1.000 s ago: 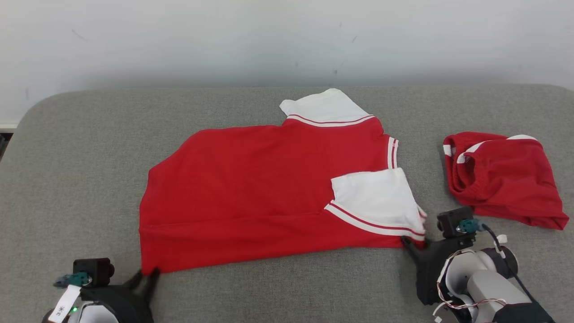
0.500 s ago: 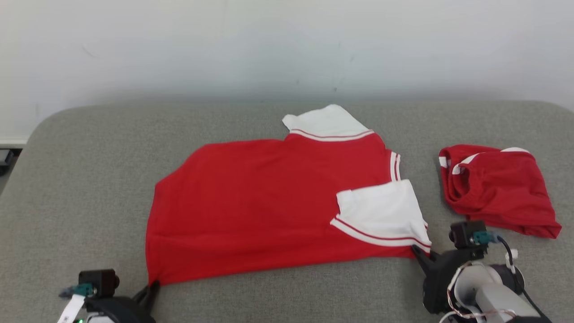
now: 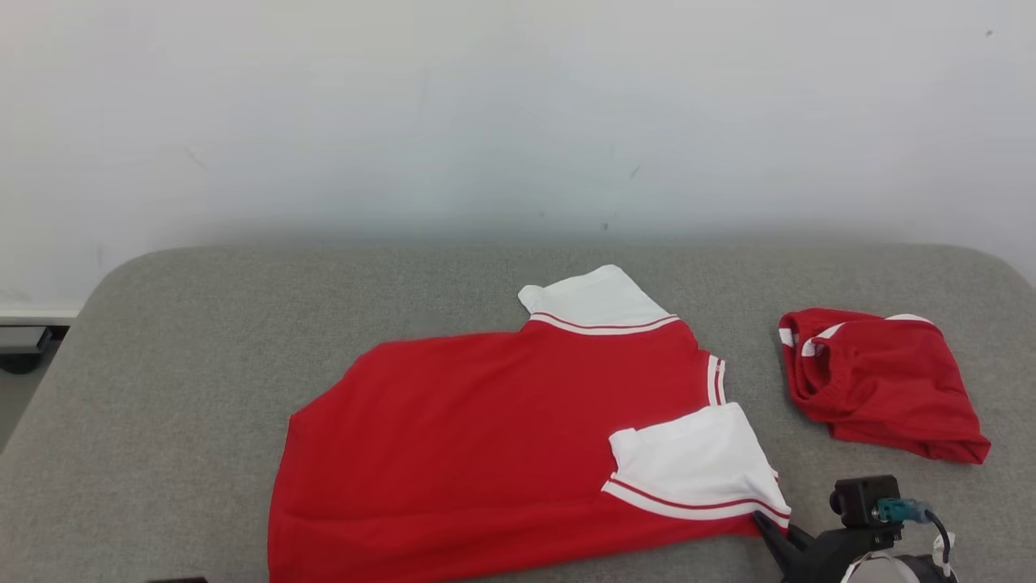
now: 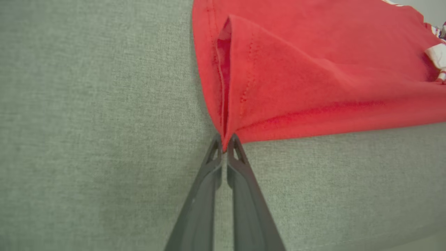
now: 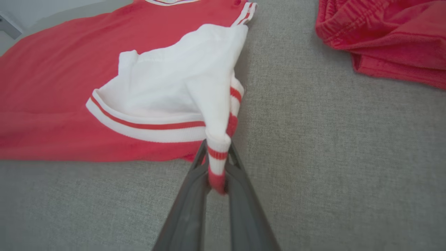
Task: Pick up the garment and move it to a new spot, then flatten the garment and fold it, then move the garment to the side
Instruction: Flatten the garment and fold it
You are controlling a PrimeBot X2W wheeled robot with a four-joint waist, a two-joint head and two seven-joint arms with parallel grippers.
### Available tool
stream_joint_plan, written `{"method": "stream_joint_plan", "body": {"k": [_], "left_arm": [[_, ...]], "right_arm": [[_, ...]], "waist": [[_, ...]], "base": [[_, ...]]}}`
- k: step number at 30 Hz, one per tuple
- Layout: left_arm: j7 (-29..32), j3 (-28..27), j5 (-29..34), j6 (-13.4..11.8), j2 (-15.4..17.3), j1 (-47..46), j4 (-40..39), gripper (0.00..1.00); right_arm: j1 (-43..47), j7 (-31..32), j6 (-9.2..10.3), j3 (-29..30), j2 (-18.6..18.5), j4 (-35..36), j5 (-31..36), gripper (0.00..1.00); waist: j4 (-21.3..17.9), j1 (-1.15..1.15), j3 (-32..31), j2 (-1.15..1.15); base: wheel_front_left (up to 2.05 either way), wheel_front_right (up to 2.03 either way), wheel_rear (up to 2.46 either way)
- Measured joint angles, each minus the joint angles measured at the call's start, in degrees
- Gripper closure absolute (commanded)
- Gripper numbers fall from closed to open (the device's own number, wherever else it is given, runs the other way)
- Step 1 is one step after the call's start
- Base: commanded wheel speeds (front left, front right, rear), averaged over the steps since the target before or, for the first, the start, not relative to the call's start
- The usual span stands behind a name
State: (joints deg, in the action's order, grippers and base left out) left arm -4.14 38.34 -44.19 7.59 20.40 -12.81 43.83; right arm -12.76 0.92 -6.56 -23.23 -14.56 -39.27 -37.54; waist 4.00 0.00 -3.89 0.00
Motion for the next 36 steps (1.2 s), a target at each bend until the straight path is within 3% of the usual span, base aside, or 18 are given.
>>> {"method": "stream_joint_plan", "body": {"k": [14,24,36], "left_arm": [[0.04,0.89,-0.81,-0.53,0.62,5.95,-3.67,1.0],[3.2,1.56,-1.33,-1.53,1.51,9.36,-6.56,1.0],[6.14,1.53,-3.55,-2.53,1.44,10.32,-9.24,1.0]], "right_arm": [[11.25,-0.24,0.14,1.49,-2.09,6.65,-2.47,1.0],[17.37,0.4,2.56,2.89,-3.87,11.79,-3.77,1.0],[18.47,3.72,5.35,2.78,-4.95,15.36,-3.99,1.0]], "waist": [[-1.16,0.0,-2.72,0.0],[-1.68,0.0,-2.93,0.0],[-1.34,0.0,-2.64,0.0]], "base": [[0.0,0.0,0.0],[0.0,0.0,0.0],[0.0,0.0,0.0]]}}
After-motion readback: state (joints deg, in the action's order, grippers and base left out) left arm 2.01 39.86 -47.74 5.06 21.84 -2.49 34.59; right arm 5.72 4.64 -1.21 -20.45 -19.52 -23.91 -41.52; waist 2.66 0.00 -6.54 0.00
